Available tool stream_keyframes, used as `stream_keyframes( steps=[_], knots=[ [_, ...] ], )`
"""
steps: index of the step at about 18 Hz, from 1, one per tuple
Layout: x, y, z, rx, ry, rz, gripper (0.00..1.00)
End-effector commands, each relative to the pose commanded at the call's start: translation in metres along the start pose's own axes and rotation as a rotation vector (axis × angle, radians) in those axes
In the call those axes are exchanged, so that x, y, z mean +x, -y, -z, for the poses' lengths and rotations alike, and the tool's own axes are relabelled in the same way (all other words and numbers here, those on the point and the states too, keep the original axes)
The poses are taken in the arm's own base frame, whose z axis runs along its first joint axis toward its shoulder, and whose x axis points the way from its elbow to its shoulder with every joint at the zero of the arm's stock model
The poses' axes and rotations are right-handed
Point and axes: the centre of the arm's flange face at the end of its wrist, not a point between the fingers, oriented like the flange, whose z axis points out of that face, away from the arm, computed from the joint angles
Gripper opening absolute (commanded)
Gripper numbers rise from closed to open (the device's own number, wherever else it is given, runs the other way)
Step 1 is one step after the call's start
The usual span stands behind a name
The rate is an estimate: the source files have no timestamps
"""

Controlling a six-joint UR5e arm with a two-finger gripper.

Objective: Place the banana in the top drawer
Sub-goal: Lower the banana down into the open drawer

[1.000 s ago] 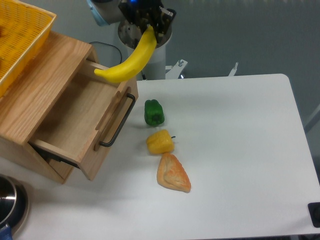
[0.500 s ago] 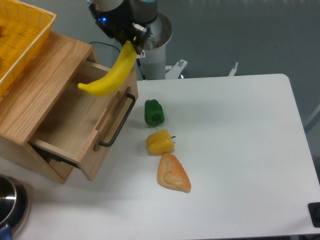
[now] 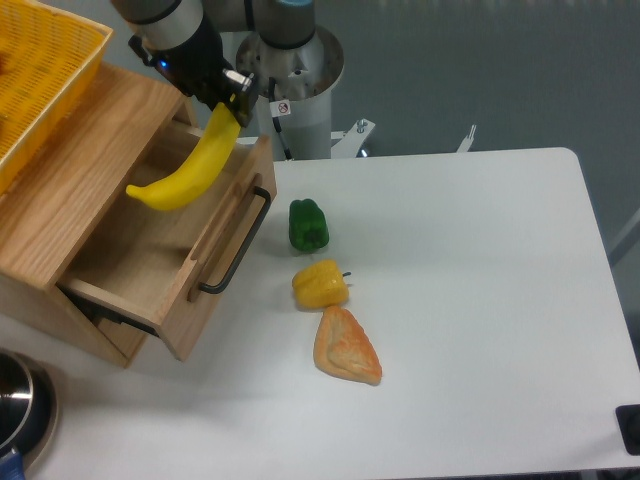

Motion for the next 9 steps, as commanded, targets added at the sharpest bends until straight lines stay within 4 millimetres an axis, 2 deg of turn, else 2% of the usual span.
stream_keyframes(
  steps=[9],
  knots=[
    [0.007, 0.019, -0.012, -0.03, 0.016, 0.006, 0.2]
  ],
)
